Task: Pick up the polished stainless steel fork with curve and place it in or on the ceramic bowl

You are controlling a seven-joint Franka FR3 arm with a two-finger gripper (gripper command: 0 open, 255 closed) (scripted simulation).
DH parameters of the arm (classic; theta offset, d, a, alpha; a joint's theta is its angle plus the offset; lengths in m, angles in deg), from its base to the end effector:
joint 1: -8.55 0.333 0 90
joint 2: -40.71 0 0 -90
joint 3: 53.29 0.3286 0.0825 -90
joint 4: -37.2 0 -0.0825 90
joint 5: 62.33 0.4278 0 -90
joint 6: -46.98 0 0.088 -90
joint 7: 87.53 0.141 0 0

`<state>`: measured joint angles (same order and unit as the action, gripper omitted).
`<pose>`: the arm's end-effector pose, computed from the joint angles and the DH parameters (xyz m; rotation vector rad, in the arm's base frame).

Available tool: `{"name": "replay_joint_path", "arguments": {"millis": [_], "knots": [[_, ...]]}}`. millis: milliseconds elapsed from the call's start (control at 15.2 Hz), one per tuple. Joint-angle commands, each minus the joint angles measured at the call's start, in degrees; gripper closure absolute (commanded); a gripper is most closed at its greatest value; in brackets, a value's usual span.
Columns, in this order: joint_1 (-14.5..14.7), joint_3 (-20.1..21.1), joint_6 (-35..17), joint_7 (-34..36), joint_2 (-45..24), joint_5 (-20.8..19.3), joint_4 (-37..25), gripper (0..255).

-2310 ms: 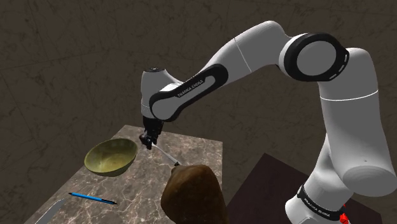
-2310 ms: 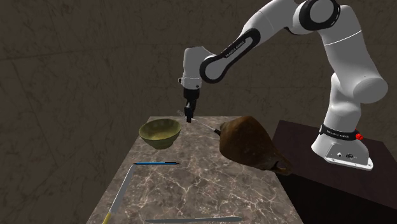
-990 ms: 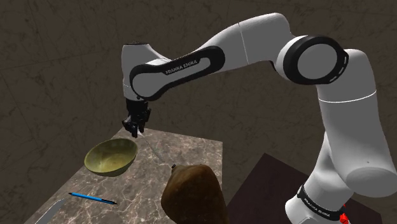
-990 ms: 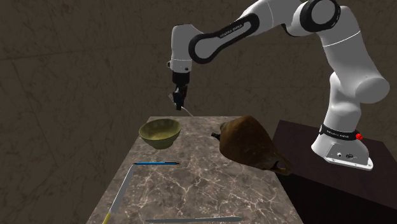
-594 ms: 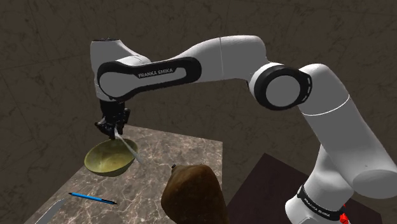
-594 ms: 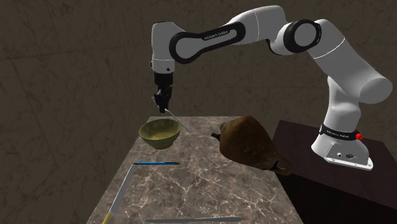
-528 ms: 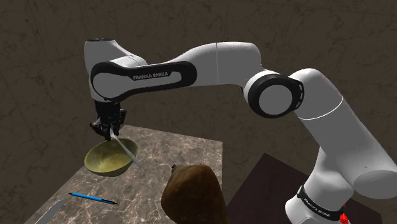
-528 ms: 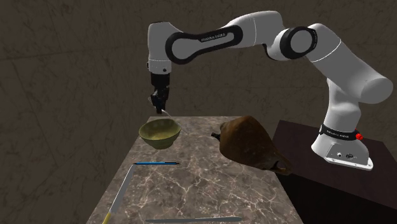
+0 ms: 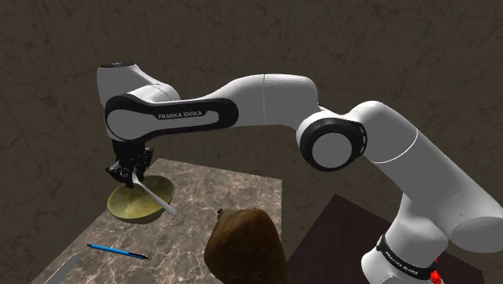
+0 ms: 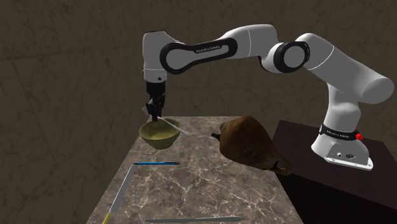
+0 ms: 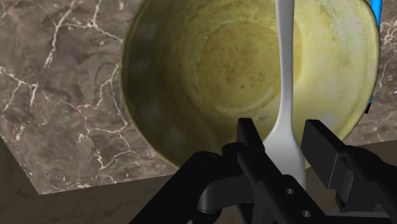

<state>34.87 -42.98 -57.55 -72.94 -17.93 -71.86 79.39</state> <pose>0.7364 0.4380 0.3044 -3.0766 -0.5114 -0.1119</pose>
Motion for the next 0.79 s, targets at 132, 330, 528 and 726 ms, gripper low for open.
{"name": "replay_joint_path", "arguments": {"millis": [132, 330, 528, 726], "knots": [[-0.3, 0.0, -3.1, 0.3, 0.0, -0.1, 3.2, 255], [-0.4, -0.1, -5.1, 0.4, -0.3, -0.2, 4.8, 255], [-0.4, -0.1, -5.7, 0.4, -0.5, -0.2, 5.3, 255], [-0.4, -0.1, -5.7, 0.4, -0.5, -0.2, 5.3, 255]]}}
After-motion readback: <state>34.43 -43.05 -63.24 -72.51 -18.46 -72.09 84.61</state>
